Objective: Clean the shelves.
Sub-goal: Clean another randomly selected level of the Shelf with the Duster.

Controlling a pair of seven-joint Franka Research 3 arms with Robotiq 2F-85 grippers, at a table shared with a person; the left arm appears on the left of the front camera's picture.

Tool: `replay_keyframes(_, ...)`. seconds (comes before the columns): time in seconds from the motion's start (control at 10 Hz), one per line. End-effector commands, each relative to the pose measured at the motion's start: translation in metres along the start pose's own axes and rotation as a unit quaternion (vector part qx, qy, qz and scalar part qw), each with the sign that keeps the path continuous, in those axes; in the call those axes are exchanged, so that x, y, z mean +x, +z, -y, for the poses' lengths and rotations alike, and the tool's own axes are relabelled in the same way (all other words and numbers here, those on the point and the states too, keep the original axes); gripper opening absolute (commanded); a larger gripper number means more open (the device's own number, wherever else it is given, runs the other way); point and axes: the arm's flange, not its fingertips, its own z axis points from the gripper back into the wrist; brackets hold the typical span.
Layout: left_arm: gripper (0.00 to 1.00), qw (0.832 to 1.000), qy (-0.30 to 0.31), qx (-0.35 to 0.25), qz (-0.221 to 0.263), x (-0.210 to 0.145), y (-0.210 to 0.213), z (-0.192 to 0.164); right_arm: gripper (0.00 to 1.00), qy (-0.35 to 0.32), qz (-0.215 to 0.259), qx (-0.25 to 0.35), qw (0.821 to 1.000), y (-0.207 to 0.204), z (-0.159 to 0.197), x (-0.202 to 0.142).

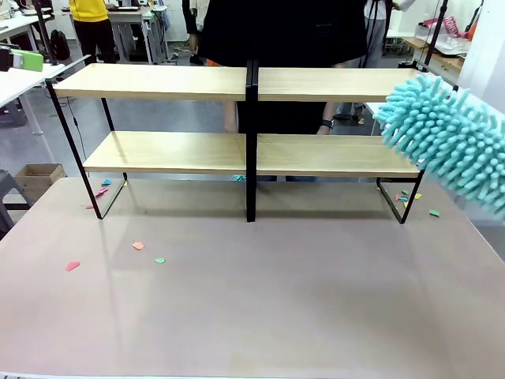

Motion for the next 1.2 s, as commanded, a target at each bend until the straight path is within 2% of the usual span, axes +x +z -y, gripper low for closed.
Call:
replay_keyframes(0.0, 1.00, 1.000, 0.002, -0.003, 0.002, -0.0010, -0.0021, -0.0013, 0.12, 0.018, -0.009, -0.021, 1.000, -0.0031, -0.0119, -0.0125)
replay_keyframes(1.1, 1.00, 1.000, 0.002, -0.003, 0.002, -0.0010, -0.0021, -0.0013, 0.12, 0.018, -0.009, -0.021, 1.000, -0.0031, -0.0119, -0.0125)
